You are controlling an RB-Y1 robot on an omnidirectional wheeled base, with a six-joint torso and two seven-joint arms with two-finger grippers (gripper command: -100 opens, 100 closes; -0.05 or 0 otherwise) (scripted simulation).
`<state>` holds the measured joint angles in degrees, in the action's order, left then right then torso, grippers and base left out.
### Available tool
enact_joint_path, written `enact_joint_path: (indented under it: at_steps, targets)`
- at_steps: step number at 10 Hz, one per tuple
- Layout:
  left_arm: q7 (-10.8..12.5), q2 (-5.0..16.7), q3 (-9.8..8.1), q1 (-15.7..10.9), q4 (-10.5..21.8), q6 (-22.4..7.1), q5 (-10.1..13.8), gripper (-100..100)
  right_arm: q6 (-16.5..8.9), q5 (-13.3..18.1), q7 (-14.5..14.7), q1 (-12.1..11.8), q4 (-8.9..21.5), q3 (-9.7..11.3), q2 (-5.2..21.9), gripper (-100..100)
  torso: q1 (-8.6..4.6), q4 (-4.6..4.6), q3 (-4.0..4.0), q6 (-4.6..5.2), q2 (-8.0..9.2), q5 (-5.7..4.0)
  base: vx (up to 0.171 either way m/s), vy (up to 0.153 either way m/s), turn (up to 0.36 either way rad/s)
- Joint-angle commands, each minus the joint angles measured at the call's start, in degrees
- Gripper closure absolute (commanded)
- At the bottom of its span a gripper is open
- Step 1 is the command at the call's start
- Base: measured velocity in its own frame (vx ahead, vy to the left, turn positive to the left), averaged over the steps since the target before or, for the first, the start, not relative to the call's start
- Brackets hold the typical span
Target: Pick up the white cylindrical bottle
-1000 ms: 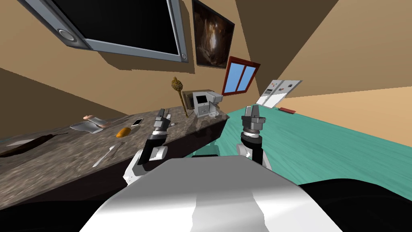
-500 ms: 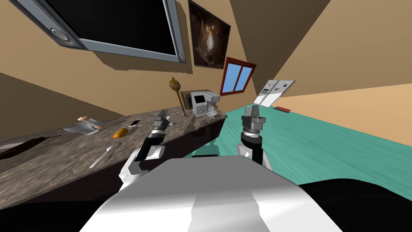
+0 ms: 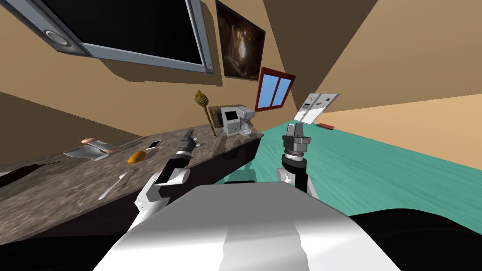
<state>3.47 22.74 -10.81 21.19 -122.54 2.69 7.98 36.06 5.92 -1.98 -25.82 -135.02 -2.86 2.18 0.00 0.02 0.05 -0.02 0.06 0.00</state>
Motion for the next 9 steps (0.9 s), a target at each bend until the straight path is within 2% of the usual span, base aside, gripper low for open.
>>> enact_joint_path:
  at_steps: [1, 2, 3, 4, 5, 6, 7, 8, 9]
  targets:
    - [0.34, 1.79, -1.07, -0.98, 1.52, -2.86, 1.53, -100, 0.0, 0.0, 0.0, 0.0, 0.0, 0.0, 0.0, 0, 0.0, 0.0, 0.0, 0.0, 0.0, 0.0, -0.024, -0.013, -0.113]
    - [0.34, 1.79, -1.07, -0.98, 1.52, -4.19, 1.53, -100, 0.0, 0.0, 0.0, 0.01, 0.0, 0.0, 0.0, 0, 0.0, 0.0, 0.0, 0.03, 0.01, 0.0, -0.024, -0.012, -0.057]
    - [0.72, 3.52, -2.02, -1.77, 3.16, -5.81, 3.04, -100, 0.0, 0.0, 0.0, 0.0, 0.0, 0.0, 0.0, 0, 0.0, 0.0, 0.01, 0.0, 0.02, 0.0, -0.023, -0.025, -0.089]
    - [0.72, 3.52, -2.02, -1.77, 3.16, -7.61, 3.04, -100, 0.0, 0.0, 0.0, 0.01, 0.0, 0.0, 0.0, 0, -0.03, 0.0, 0.0, 0.02, 0.01, -0.01, -0.021, -0.018, -0.052]
    - [1.15, 5.25, -2.89, -2.58, 4.9, -9.26, 4.6, -100, 0.0, 0.0, 0.0, 0.0, 0.0, 0.0, 0.0, 0, -0.02, 0.0, 0.0, 0.0, 0.01, 0.0, -0.026, -0.022, -0.098]
    - [1.15, 5.25, -2.89, -2.58, 4.9, -11.13, 4.6, -100, 0.0, 0.0, 0.0, 0.01, 0.0, 0.0, 0.0, 0, -0.04, 0.0, 0.01, 0.02, 0.03, -0.01, -0.021, -0.014, -0.044]
    - [1.64, 6.98, -3.69, -3.43, 6.73, -13.09, 6.18, -100, 0.0, 0.0, 0.0, 0.0, 0.0, 0.0, 0.0, 0, -0.01, 0.0, 0.0, 0.0, 0.01, 0.0, -0.018, -0.014, -0.1]
    - [1.64, 6.98, -3.69, -3.43, 6.73, -14.68, 6.18, -100, 0.0, 0.0, 0.0, 0.0, 0.0, 0.0, 0.0, 0, 0.01, 0.0, 0.0, 0.02, 0.0, 0.0, -0.015, -0.008, -0.049]
    - [1.64, 6.98, -3.69, -3.43, 6.73, -14.89, 6.18, -100, 0.0, 0.0, 0.0, 0.0, 0.0, 0.0, 0.0, 0, 0.02, 0.0, -0.01, 0.0, -0.01, 0.01, -0.006, -0.003, 0.013]
